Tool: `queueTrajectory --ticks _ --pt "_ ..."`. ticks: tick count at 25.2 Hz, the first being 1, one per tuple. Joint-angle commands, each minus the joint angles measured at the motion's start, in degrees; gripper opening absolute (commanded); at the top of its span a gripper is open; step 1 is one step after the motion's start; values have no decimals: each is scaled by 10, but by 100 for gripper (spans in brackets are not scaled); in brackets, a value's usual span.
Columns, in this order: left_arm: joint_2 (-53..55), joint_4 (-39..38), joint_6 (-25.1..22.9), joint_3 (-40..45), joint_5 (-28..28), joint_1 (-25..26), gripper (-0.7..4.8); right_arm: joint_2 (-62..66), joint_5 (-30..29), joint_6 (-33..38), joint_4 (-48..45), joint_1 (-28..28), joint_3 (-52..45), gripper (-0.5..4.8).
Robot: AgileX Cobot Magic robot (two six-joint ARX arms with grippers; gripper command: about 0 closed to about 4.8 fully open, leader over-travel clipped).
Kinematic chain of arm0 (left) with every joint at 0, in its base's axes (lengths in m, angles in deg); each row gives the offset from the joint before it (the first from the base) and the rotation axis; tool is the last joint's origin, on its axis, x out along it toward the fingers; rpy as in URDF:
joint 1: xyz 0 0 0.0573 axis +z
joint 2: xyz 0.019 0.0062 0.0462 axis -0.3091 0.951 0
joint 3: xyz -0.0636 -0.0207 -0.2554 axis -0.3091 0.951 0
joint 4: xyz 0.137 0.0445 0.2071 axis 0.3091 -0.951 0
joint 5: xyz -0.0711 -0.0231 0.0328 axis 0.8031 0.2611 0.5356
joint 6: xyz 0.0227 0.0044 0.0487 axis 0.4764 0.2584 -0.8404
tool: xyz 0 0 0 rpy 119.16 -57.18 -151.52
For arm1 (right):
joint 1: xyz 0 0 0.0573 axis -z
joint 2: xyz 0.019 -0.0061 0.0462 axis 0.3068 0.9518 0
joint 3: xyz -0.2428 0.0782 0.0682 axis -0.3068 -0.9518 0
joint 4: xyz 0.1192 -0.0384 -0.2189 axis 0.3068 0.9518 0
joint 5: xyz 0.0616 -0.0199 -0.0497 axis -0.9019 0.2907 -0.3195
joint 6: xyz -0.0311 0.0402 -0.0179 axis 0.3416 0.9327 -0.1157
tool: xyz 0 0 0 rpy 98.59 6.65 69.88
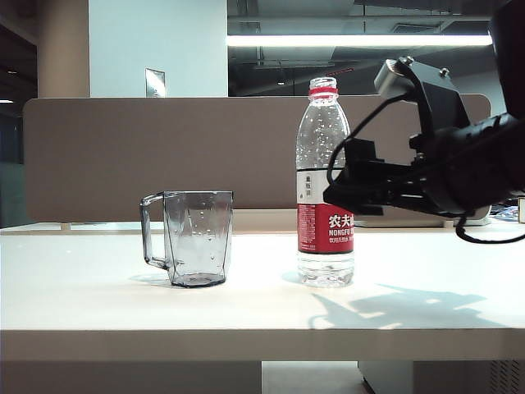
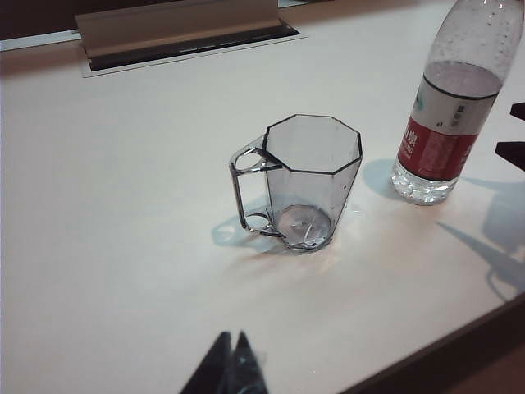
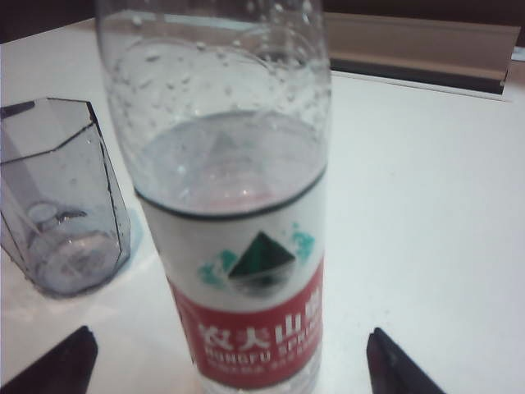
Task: Pick up the mineral water bottle on the table and pour a little water into the mug.
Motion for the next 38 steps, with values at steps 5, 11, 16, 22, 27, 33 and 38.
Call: queueTrajectory --ticks 5,11,16,22,27,33,38 --pt "0 5 0 -3 2 0 -5 62 -11 -1 -10 0 51 479" --pt "0 5 0 -3 2 0 -5 109 -13 3 -8 0 111 479" --pt "0 5 0 -3 2 1 -5 125 -12 3 -4 0 130 479" --pt "0 5 0 -3 2 1 -5 125 -10 3 12 0 130 479" --pt "0 5 0 -3 2 1 -5 125 -10 2 12 0 130 334" --pt "0 5 0 -3 2 1 -5 126 -8 2 8 0 134 255" --pt "0 5 0 -3 2 1 -5 125 -9 -38 5 0 134 209"
